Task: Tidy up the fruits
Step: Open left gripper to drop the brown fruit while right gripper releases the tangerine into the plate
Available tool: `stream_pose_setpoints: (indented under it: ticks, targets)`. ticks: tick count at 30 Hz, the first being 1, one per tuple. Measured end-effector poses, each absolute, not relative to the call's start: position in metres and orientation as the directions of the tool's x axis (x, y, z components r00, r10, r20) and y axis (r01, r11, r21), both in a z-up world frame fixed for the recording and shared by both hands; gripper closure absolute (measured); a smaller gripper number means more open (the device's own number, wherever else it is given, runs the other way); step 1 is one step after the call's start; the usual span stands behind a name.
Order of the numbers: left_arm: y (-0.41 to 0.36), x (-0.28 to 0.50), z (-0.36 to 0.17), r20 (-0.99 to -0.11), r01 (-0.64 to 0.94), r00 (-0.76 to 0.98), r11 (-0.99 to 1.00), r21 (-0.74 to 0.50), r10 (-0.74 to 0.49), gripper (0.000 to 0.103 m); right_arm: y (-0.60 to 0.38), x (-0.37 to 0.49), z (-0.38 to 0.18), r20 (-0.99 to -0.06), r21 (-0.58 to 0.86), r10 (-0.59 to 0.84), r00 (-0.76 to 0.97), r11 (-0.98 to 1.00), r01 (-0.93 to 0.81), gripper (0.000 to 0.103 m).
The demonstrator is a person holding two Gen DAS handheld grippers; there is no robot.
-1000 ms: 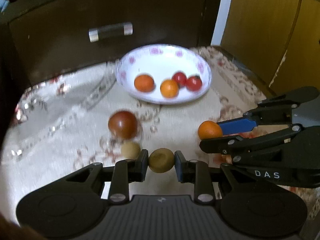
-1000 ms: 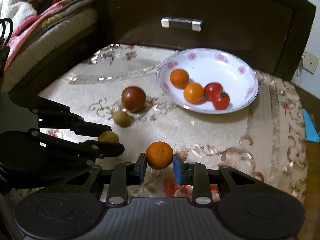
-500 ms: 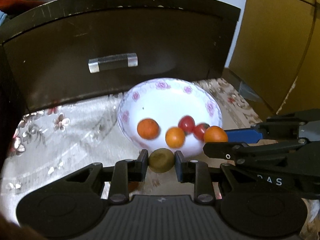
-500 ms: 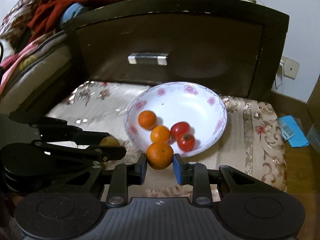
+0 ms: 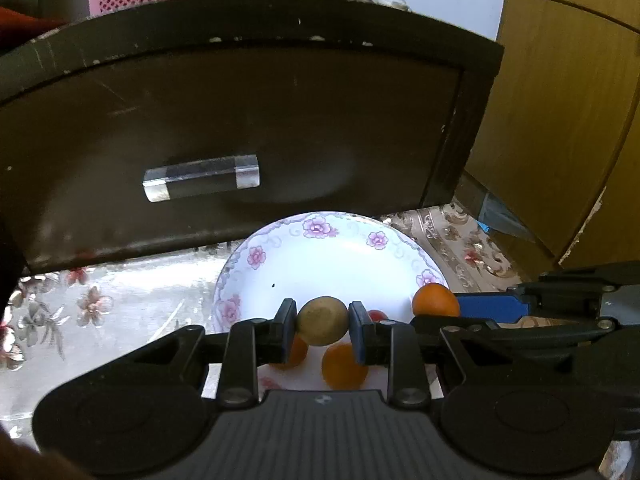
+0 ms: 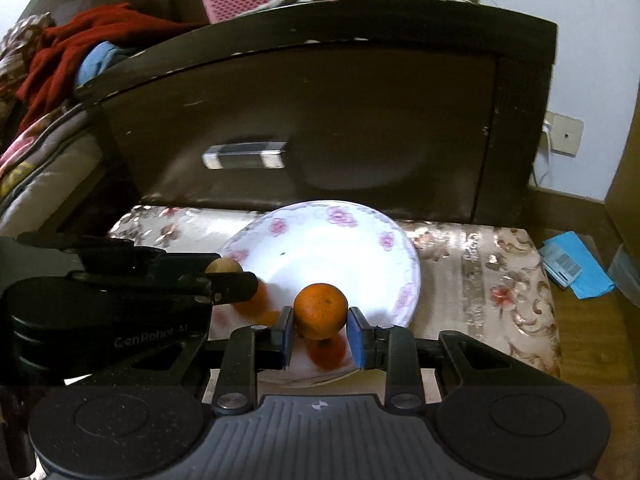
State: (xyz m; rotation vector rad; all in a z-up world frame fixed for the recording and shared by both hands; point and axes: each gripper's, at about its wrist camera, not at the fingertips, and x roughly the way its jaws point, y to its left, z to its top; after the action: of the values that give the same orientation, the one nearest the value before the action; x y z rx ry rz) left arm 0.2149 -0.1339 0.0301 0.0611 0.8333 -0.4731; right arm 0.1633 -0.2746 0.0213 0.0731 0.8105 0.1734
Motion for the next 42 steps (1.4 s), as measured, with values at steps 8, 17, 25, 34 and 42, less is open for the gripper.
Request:
stream_pose_setpoints:
  ticks: [8, 17, 25, 34, 42]
  targets:
    - [-0.13, 0.233, 0.016, -0.73, 0.399, 0.575, 0.906, -0.143, -0.368, 0.068, -0.276, 0.183, 0.009, -0.722, 0.118, 0.167, 0.671, 0.986, -0.119, 0.08]
    - [-0.13, 0.241, 0.007, -0.733, 0.396, 0.57, 0.906, -0.15, -0.371, 0.066, -0.276, 0.198, 0.0, -0.723, 0.121, 0.167, 0.67, 0.986, -0.115, 0.078]
    - [-0.126, 0.241, 0.012, -0.723, 0.386, 0.583, 0.909, -0.155, -0.371, 0.061, -0.279, 0.2, 0.0, -0.714, 0.122, 0.164, 0.68, 0.986, -0.109, 0.075]
    - [-0.11, 0.231, 0.038, -0.707, 0.365, 0.615, 0.921, -0.136, -0.349, 0.06, -0.283, 0.187, 0.014, -0.695, 0.129, 0.154, 0.702, 0.988, -0.089, 0.075]
    - [-0.093, 0.199, 0.061, -0.701, 0.365, 0.622, 0.921, -0.135, -0.349, 0.056, -0.268, 0.157, 0.033, -0.678, 0.156, 0.197, 0.708, 0.98, -0.124, 0.075]
